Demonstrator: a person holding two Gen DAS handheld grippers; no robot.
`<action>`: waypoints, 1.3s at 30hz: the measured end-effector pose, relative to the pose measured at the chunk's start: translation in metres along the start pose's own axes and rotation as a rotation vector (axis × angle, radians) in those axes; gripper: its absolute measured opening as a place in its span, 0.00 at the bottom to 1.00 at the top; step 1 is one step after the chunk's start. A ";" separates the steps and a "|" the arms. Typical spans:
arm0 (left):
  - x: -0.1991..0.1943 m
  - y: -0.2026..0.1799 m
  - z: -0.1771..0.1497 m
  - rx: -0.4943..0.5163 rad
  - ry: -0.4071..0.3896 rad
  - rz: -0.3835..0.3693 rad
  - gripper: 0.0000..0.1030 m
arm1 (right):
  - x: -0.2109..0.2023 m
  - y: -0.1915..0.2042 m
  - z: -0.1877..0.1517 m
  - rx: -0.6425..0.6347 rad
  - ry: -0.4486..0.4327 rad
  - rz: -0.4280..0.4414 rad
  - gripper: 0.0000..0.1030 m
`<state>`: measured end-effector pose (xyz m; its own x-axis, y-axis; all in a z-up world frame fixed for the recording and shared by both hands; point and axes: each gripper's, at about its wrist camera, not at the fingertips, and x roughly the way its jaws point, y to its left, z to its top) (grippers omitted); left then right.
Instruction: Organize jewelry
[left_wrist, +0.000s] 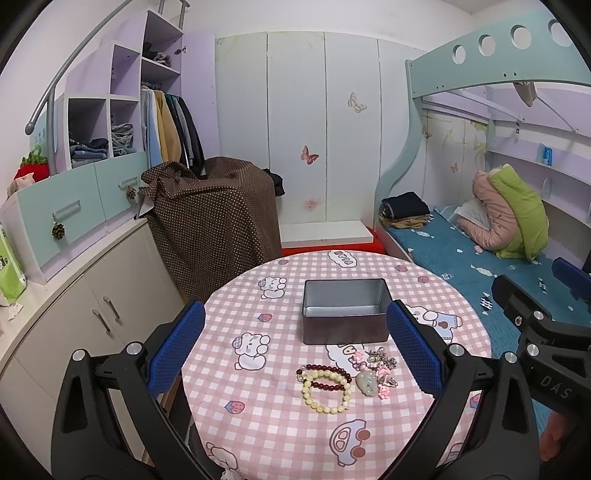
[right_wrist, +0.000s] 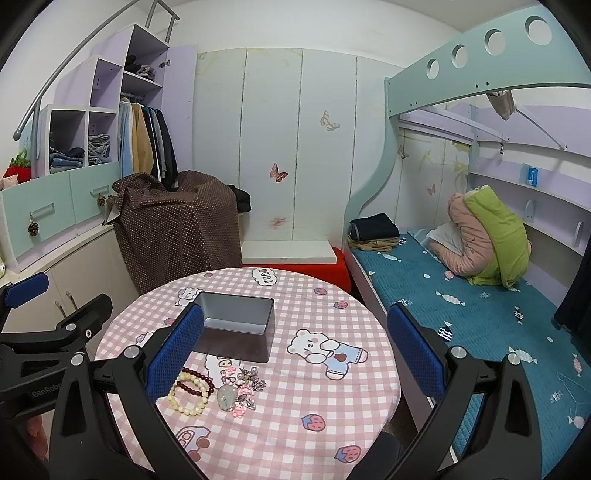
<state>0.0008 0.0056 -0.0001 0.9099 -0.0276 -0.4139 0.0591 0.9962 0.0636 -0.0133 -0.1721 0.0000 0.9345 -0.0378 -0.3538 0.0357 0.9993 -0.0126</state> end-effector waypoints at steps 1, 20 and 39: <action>-0.001 0.000 0.000 -0.001 0.000 0.000 0.95 | 0.000 0.000 0.000 -0.001 0.001 0.000 0.93; -0.004 0.000 0.002 0.005 -0.003 0.001 0.95 | -0.001 -0.002 0.000 0.002 0.003 0.000 0.93; -0.005 -0.002 0.003 0.004 -0.004 0.002 0.95 | 0.000 -0.002 -0.003 0.006 0.005 0.008 0.93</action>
<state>-0.0029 0.0036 0.0051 0.9117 -0.0261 -0.4101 0.0592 0.9959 0.0684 -0.0145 -0.1740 -0.0027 0.9331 -0.0294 -0.3584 0.0299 0.9995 -0.0042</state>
